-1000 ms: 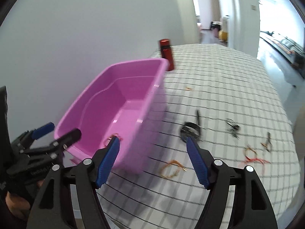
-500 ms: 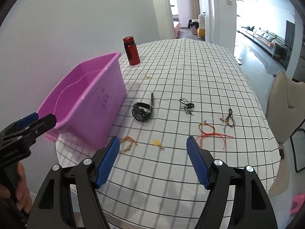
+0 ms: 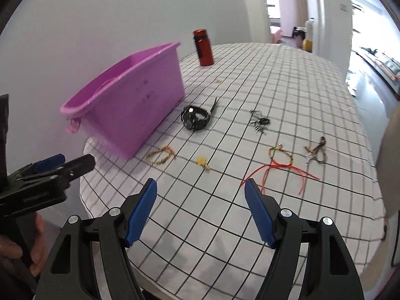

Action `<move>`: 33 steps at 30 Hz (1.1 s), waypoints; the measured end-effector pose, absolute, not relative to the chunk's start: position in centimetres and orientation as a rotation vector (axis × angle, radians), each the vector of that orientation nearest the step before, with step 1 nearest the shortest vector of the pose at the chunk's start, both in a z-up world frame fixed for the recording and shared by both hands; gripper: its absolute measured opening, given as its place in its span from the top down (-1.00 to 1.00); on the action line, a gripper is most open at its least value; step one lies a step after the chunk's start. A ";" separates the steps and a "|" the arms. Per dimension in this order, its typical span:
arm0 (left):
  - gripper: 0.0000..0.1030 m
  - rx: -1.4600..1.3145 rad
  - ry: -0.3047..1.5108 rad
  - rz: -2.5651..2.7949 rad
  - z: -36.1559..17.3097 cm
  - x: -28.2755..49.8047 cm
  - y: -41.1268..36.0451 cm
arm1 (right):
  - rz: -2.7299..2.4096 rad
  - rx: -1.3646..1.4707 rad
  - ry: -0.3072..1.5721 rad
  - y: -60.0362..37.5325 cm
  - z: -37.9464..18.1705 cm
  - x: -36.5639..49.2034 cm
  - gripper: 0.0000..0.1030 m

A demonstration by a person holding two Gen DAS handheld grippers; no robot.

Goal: Organize jewelry
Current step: 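Move both tools back over the jewelry beside the tub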

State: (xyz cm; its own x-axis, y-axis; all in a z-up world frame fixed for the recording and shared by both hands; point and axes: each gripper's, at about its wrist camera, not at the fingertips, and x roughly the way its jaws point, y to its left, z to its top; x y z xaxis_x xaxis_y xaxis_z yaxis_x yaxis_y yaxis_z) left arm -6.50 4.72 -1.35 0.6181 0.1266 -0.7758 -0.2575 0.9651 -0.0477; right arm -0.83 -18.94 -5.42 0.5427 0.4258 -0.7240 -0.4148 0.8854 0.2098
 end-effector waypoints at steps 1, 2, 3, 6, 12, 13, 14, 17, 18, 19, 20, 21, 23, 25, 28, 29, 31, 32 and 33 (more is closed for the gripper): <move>-0.88 -0.162 0.888 0.246 -2.4 -6.3 4.8 | 0.519 0.011 0.876 -18.8 -6.3 -0.4 -0.35; -0.88 -0.161 0.895 0.261 -3.0 -6.1 4.8 | 0.529 0.008 0.882 -18.6 -6.9 -0.2 -0.35; -0.88 -0.162 0.901 0.280 -3.9 -5.8 5.0 | 0.535 0.004 0.886 -18.5 -7.5 0.1 -0.35; -0.88 -0.171 0.925 0.306 -5.9 -4.7 5.4 | 0.550 0.012 0.904 -17.5 -9.6 1.4 -0.35; -0.88 -0.194 0.916 0.331 -9.6 -2.0 6.4 | 0.536 0.004 0.901 -15.8 -13.0 4.0 -0.34; -0.88 -0.198 0.920 0.333 -10.2 -1.5 6.6 | 0.532 0.000 0.892 -15.6 -13.5 4.4 -0.34; -0.88 -0.203 0.920 0.334 -10.7 -1.0 6.8 | 0.532 -0.001 0.886 -15.4 -13.8 4.7 -0.34; -0.88 -0.220 0.914 0.349 -11.8 -0.1 7.4 | 0.525 -0.026 0.892 -14.7 -15.0 5.8 -0.34; -0.88 -0.229 0.912 0.347 -12.2 0.2 7.5 | 0.521 -0.031 0.890 -14.5 -15.3 6.1 -0.34; -0.88 -0.231 0.912 0.347 -12.5 0.4 7.6 | 0.519 -0.033 0.885 -14.4 -15.6 6.3 -0.34; -0.88 -0.229 0.913 0.351 -12.8 0.6 7.6 | 0.517 -0.038 0.882 -14.3 -15.8 6.5 -0.34; -0.88 -0.227 0.916 0.358 -13.1 0.8 7.7 | 0.514 -0.045 0.879 -14.0 -16.0 6.7 -0.34; -0.88 -0.225 0.923 0.358 -13.5 1.3 7.7 | 0.507 -0.061 0.877 -13.7 -16.4 7.2 -0.34; -0.88 -0.221 0.929 0.356 -13.6 1.7 7.7 | 0.489 -0.069 0.869 -13.5 -16.5 7.5 -0.34; -0.88 -0.206 0.924 0.355 -13.7 2.4 7.6 | 0.482 -0.075 0.879 -13.2 -17.0 7.9 -0.33; -0.88 -0.205 0.923 0.355 -13.7 2.6 7.6 | 0.479 -0.080 0.878 -13.1 -17.0 8.0 -0.33; -0.88 -0.208 0.926 0.352 -13.9 2.9 7.6 | 0.471 -0.094 0.870 -12.9 -17.1 8.0 -0.33; -0.88 -0.210 0.932 0.352 -14.1 3.1 7.7 | 0.470 -0.100 0.866 -12.9 -17.1 8.1 -0.32; -0.88 -0.211 0.936 0.352 -14.3 3.2 7.7 | 0.466 -0.105 0.865 -12.8 -17.2 8.2 -0.30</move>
State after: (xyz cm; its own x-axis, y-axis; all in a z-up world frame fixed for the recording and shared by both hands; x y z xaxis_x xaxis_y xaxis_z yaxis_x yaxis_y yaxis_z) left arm 3.23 7.69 -14.30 0.5417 0.2035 -0.8156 -0.3849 0.9226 -0.0254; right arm 8.16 -12.80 -17.15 0.5555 0.3520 -0.7533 -0.4360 0.8948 0.0966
